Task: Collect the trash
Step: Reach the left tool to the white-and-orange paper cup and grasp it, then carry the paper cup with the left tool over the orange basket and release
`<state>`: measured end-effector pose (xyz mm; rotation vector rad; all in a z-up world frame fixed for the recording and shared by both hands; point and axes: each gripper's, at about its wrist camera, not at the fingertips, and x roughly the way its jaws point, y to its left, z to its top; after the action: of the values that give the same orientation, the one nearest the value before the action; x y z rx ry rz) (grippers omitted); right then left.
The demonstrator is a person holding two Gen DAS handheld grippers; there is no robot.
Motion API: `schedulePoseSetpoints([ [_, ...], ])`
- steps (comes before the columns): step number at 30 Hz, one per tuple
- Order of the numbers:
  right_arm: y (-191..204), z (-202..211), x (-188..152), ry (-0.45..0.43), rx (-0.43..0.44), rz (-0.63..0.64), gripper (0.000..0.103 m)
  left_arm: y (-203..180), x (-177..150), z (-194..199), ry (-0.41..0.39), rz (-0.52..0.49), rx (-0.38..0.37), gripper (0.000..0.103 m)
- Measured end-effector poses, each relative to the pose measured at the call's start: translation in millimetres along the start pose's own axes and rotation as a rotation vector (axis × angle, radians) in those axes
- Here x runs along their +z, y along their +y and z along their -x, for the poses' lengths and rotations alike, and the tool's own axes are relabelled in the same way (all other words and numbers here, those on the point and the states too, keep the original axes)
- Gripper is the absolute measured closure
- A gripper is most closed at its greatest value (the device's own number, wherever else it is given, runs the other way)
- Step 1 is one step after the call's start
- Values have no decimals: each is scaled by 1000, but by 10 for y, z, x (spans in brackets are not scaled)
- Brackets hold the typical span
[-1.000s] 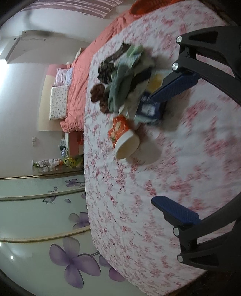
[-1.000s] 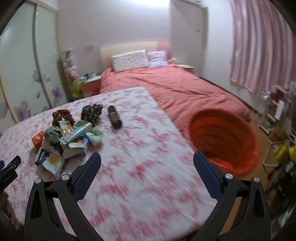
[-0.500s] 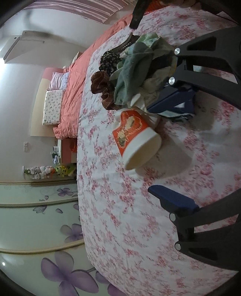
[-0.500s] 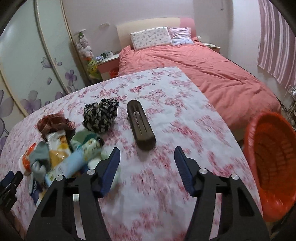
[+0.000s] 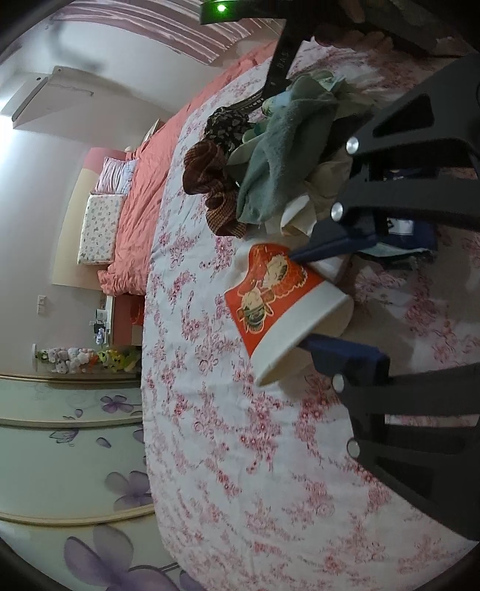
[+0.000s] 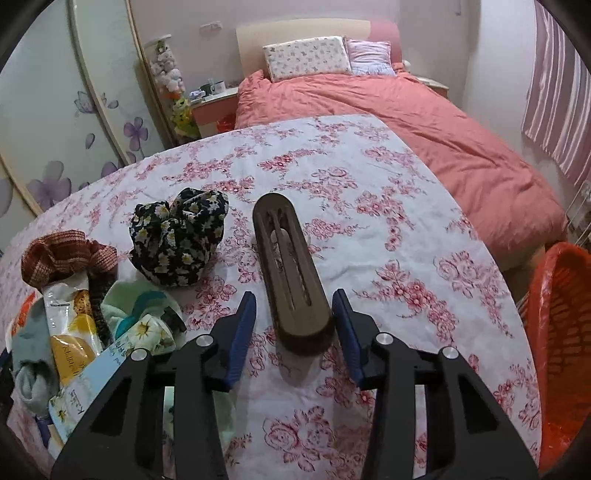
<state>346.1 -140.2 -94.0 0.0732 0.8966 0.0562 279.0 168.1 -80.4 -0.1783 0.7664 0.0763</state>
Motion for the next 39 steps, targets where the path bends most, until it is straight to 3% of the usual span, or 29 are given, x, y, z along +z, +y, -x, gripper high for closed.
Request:
schedulePoseSetpoints([
  [2, 62, -36, 16, -6, -19, 26, 60, 2, 6, -24, 1, 12, -11, 75],
  [4, 87, -40, 24, -5, -25, 40, 69, 8, 13, -30, -1, 18, -11, 86],
  [7, 70, -33, 31, -6, -16, 39, 70, 32, 33, -14, -12, 18, -11, 95],
  [24, -134, 386, -129, -62, 18, 3, 70, -31, 150, 442, -113, 3, -13, 96],
  [31, -349, 773, -248, -112, 30, -27, 70, -324, 165, 749, -158, -31, -71, 96],
  [39, -633, 1175, -415, -177, 15, -58, 70, -873, 117, 1058, -184, -82, -191, 96],
])
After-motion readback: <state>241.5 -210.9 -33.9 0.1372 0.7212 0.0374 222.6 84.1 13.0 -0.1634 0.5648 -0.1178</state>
